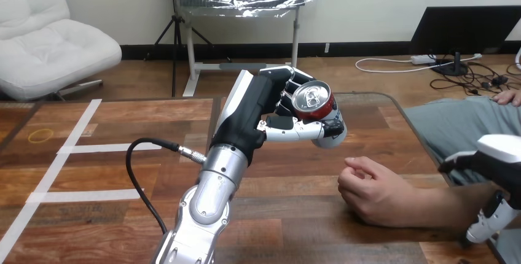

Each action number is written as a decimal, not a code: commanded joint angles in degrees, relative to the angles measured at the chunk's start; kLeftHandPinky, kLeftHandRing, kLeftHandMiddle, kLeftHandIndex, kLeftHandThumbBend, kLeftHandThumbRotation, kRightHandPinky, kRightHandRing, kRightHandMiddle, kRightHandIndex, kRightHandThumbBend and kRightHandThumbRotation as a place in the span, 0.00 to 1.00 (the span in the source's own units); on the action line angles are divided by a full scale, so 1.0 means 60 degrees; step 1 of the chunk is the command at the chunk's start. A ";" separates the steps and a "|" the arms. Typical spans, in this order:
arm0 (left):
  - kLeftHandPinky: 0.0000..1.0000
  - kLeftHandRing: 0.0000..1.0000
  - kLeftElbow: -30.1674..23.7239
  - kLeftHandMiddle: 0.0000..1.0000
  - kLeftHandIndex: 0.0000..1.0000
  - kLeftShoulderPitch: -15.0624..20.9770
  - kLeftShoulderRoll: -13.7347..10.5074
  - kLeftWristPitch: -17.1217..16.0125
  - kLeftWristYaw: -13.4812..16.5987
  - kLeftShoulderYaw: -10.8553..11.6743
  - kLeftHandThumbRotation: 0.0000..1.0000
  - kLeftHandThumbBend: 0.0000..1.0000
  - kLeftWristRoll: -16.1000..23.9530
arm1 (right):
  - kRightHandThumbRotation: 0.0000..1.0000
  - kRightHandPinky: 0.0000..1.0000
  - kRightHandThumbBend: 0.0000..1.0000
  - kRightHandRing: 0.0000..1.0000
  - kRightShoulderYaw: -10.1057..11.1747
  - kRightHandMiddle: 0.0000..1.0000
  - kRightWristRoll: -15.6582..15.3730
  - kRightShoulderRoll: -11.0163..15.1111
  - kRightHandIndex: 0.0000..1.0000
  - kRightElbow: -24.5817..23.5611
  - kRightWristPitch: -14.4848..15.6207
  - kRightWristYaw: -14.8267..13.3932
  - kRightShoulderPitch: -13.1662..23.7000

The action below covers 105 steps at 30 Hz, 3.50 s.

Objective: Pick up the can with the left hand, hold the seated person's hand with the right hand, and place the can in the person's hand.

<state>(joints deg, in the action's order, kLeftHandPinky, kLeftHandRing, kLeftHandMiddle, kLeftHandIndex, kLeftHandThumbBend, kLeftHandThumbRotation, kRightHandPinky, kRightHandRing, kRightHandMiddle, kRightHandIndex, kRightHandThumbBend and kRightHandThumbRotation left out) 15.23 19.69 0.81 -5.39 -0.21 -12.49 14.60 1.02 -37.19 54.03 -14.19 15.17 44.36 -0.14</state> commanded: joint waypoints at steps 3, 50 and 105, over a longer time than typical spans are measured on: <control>0.36 0.40 -0.0338 0.44 0.49 0.0655 -0.0019 -0.0145 0.0007 0.0099 0.00 0.61 -0.0021 | 0.08 0.88 0.81 0.93 -0.0497 0.92 -0.0432 0.0454 0.88 0.0537 -0.0257 0.0124 0.1003; 0.36 0.40 -0.0396 0.44 0.49 0.0519 -0.0130 0.0054 -0.0057 0.0130 0.00 0.63 0.0002 | 0.15 0.92 0.77 0.92 -0.1963 0.91 -0.1711 0.0215 0.86 0.2688 -0.2512 -0.0233 0.2435; 0.36 0.40 -0.0519 0.44 0.49 0.0403 -0.0192 0.0193 -0.0118 0.0185 0.00 0.62 -0.0053 | 0.00 0.27 0.71 0.33 -0.2339 0.44 -0.1338 -0.0780 0.60 0.3895 -0.3037 -0.1894 0.2174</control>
<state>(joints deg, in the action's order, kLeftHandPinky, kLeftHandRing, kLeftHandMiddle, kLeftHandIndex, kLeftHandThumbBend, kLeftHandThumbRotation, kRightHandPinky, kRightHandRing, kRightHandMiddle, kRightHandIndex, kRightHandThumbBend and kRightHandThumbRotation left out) 15.22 19.64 -0.02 -3.93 -1.18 -12.37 14.57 -11.82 -45.63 50.38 8.24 -2.71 33.78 11.11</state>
